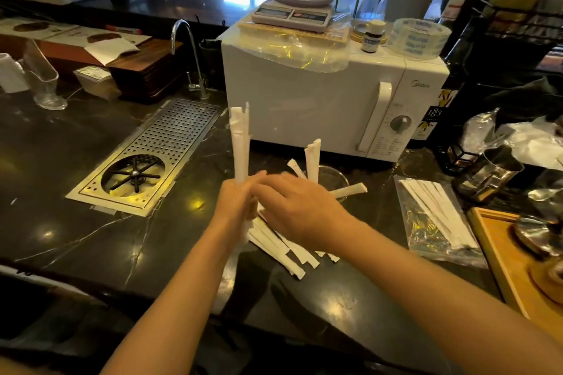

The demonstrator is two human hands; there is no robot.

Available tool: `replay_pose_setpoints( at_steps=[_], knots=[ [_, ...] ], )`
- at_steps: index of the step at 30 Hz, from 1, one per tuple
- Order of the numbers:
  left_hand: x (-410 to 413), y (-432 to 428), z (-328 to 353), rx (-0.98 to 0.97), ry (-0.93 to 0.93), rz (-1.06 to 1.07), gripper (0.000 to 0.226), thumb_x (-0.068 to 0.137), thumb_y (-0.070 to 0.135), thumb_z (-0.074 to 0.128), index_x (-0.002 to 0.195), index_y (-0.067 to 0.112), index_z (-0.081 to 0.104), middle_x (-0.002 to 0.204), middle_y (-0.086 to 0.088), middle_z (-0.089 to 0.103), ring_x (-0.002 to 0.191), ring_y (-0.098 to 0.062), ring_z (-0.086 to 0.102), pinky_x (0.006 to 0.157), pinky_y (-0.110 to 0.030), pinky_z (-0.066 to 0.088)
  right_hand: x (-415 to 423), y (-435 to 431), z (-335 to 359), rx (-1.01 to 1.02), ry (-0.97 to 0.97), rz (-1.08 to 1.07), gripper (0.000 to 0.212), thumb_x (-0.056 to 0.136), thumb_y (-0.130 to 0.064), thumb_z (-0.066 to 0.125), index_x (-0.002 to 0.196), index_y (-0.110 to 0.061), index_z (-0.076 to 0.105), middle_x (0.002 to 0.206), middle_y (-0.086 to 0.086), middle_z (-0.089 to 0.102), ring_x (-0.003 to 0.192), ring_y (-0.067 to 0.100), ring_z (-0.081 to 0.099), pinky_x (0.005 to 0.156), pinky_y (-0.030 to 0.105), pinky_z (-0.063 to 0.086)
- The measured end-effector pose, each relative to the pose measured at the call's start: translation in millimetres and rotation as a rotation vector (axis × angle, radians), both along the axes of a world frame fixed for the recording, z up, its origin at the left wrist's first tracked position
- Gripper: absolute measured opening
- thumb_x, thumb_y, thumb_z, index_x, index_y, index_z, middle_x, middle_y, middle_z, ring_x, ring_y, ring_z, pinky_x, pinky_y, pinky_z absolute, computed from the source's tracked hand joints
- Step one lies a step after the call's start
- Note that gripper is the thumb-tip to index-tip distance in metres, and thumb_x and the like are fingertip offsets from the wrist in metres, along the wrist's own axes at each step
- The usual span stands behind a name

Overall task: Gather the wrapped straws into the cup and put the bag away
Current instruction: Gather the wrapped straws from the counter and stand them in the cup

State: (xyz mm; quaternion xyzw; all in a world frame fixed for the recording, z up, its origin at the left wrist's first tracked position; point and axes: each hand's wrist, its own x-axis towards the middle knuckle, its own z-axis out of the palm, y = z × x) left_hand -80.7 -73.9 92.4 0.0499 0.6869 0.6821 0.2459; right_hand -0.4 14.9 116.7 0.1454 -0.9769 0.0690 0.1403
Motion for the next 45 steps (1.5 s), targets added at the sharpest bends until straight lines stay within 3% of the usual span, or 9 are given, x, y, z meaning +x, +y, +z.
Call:
replay_pose_setpoints(
  at_steps=[3,6,8,14,22,28,39,45],
  knots=[
    [-8.3,-8.9,-11.9,0.006,-0.063,0.048,0.024,0.083,0.024,0.057,0.062,0.015,0.048,0.034,0.011,0.035,0.037,-0.005,0.03,0.044,-0.021,0.026,1.4,-5.2,-28.2,-0.132,-0.353,-0.237,0.059,0.088,-0.04,0.051,0.136,-0.013,0.031,0.14,0.009,0.041,0.122,0.027,0.044,0.096,0.039,0.044],
    [-15.5,-13.8,-19.1,-0.004,-0.078,0.044,0.024,0.084,0.024,0.056,0.064,0.015,0.047,0.034,0.011,0.034,0.032,-0.002,0.028,0.038,-0.016,0.025,0.2,-6.9,-52.4,-0.202,-0.55,-0.41,0.084,0.081,-0.057,0.052,0.143,-0.015,0.014,0.153,0.011,0.02,0.138,0.029,0.024,0.11,0.041,0.029],
    [-19.9,-17.6,-24.4,-0.024,-0.086,0.027,0.023,0.084,0.025,0.056,0.065,0.015,0.047,0.043,0.007,0.033,0.033,-0.002,0.028,0.038,-0.016,0.025,-2.9,-4.9,-67.1,-0.187,-0.618,-0.484,0.094,0.076,-0.062,0.053,0.144,-0.014,0.01,0.156,0.014,0.01,0.143,0.032,0.014,0.114,0.044,0.023],
    [-26.3,-23.3,-33.0,-0.047,-0.093,-0.015,0.026,0.086,0.025,0.054,0.064,0.015,0.045,0.052,0.001,0.031,0.043,-0.006,0.028,0.044,-0.018,0.027,-11.5,-2.5,-88.9,-0.143,-0.696,-0.611,0.102,0.073,-0.064,0.056,0.144,-0.012,0.005,0.156,0.018,0.006,0.143,0.037,0.008,0.114,0.049,0.02],
    [-32.5,-29.1,-40.0,-0.059,-0.106,-0.021,0.03,0.084,0.024,0.056,0.059,0.016,0.043,0.041,0.007,0.032,0.039,-0.006,0.027,0.041,-0.016,0.028,-21.1,-0.9,-95.6,-0.142,-0.746,-0.746,0.094,0.069,-0.054,0.066,0.136,-0.006,0.022,0.141,0.019,0.033,0.131,0.035,0.031,0.103,0.048,0.036],
    [-31.3,-32.7,-41.6,-0.07,-0.115,-0.018,0.025,0.086,0.025,0.055,0.064,0.015,0.045,0.053,0.0,0.032,0.045,-0.009,0.028,0.047,-0.02,0.028,-29.4,-3.8,-92.7,-0.141,-0.751,-0.758,0.083,0.07,-0.047,0.067,0.13,-0.003,0.03,0.135,0.018,0.036,0.127,0.032,0.035,0.099,0.043,0.041],
    [-32.6,-41.9,-48.5,-0.075,-0.129,-0.041,0.03,0.085,0.024,0.055,0.06,0.015,0.042,0.05,0.0,0.03,0.036,-0.005,0.028,0.04,-0.017,0.028,-41.5,-4.7,-92.7,-0.155,-0.826,-0.767,0.07,0.076,-0.026,0.067,0.13,0.002,0.032,0.134,0.022,0.038,0.125,0.037,0.037,0.099,0.04,0.041],
    [-31.6,-42.8,-48.7,-0.054,-0.122,-0.057,0.028,0.085,0.021,0.054,0.059,0.016,0.044,0.047,0.003,0.031,0.032,-0.003,0.028,0.037,-0.016,0.026,-40.2,-4.0,-93.9,-0.135,-0.807,-0.765,0.049,0.082,-0.012,0.061,0.124,0.004,0.04,0.129,0.022,0.047,0.119,0.038,0.046,0.095,0.039,0.043]
  ],
)
